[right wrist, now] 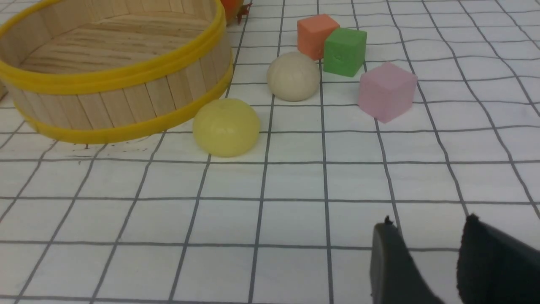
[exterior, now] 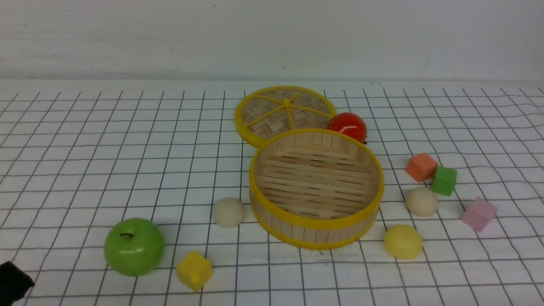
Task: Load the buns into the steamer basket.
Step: Use the left arm to grab a steamed stuffed bun
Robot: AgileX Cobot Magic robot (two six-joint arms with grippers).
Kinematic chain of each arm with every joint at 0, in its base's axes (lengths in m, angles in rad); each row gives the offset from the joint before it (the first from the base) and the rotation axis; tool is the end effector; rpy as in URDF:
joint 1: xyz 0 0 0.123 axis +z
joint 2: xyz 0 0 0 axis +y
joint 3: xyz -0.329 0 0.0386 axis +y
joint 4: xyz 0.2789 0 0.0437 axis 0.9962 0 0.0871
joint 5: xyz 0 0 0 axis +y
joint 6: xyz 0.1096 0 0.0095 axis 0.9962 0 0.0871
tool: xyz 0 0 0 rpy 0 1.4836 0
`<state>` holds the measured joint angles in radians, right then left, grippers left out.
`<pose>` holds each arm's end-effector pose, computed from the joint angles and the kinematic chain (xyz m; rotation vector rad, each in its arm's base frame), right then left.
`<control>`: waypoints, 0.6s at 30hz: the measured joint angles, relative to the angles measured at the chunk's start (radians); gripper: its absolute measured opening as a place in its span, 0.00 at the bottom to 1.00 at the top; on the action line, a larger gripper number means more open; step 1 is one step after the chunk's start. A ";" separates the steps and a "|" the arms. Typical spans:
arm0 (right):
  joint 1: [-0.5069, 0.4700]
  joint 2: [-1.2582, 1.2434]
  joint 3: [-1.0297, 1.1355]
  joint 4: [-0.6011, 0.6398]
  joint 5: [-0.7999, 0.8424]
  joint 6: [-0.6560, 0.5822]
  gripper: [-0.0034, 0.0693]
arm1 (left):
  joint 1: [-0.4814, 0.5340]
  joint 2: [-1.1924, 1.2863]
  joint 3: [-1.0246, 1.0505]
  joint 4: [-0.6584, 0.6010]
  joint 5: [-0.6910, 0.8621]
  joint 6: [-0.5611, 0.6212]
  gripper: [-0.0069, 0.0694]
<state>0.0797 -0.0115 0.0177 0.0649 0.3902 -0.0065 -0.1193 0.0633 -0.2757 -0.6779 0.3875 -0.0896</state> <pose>0.0541 0.0070 0.1663 -0.0416 1.8803 0.1147 0.0410 -0.0312 0.2829 -0.3054 1.6157 -0.8462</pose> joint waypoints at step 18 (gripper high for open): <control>0.000 0.000 0.000 0.000 -0.001 0.000 0.38 | -0.217 1.313 -0.720 0.308 0.554 0.136 0.07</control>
<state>0.0797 -0.0115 0.0177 0.0649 0.3894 -0.0065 -0.3361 1.3764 -0.9961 -0.3697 0.9415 0.0465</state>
